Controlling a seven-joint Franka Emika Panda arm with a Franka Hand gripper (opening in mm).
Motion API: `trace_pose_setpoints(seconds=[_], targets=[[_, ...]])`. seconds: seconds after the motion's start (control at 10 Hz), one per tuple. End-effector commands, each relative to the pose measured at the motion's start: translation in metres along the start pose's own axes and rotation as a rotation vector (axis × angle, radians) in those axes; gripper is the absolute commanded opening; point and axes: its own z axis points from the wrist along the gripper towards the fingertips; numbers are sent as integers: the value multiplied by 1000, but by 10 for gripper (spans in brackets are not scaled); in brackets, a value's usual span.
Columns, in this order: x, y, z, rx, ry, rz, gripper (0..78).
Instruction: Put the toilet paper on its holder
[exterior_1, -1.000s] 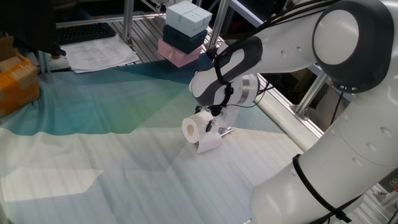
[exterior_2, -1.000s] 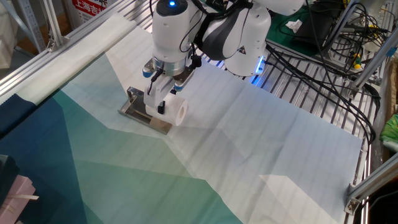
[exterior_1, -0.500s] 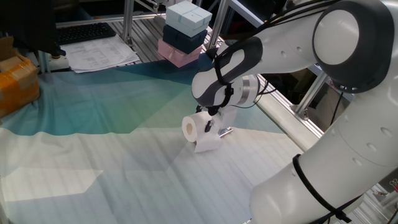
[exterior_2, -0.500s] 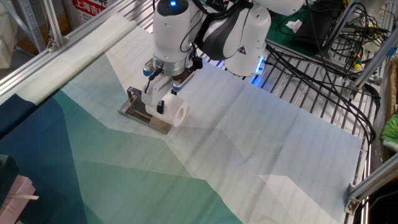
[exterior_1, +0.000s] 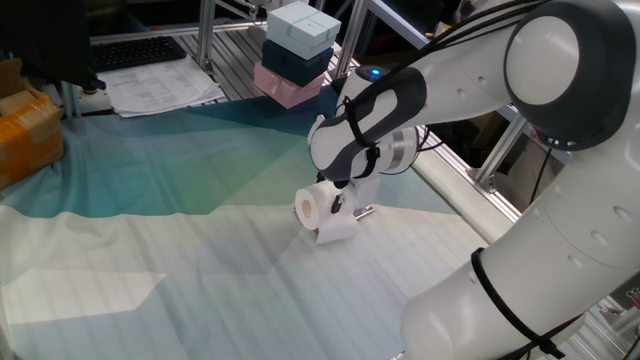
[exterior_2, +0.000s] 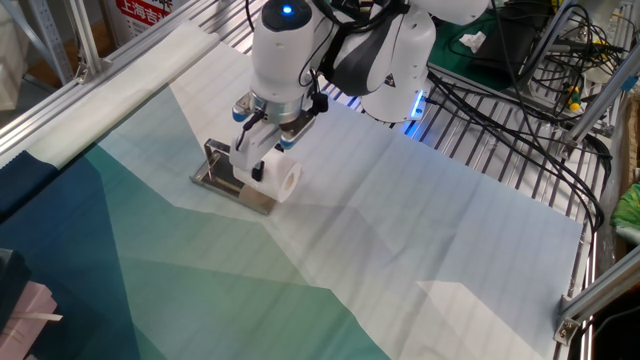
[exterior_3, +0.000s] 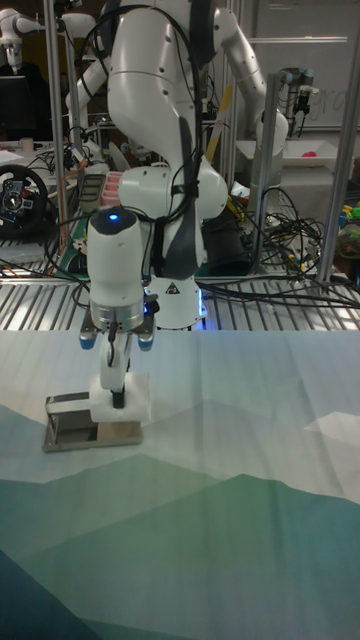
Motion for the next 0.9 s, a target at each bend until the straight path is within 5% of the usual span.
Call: trace_pose_setpoints(seconds=[0.1, 0.9], targets=[[-6, -10, 2, -4, -11, -23, 13], [-18, -16, 5, -5, 10, -140, 13]])
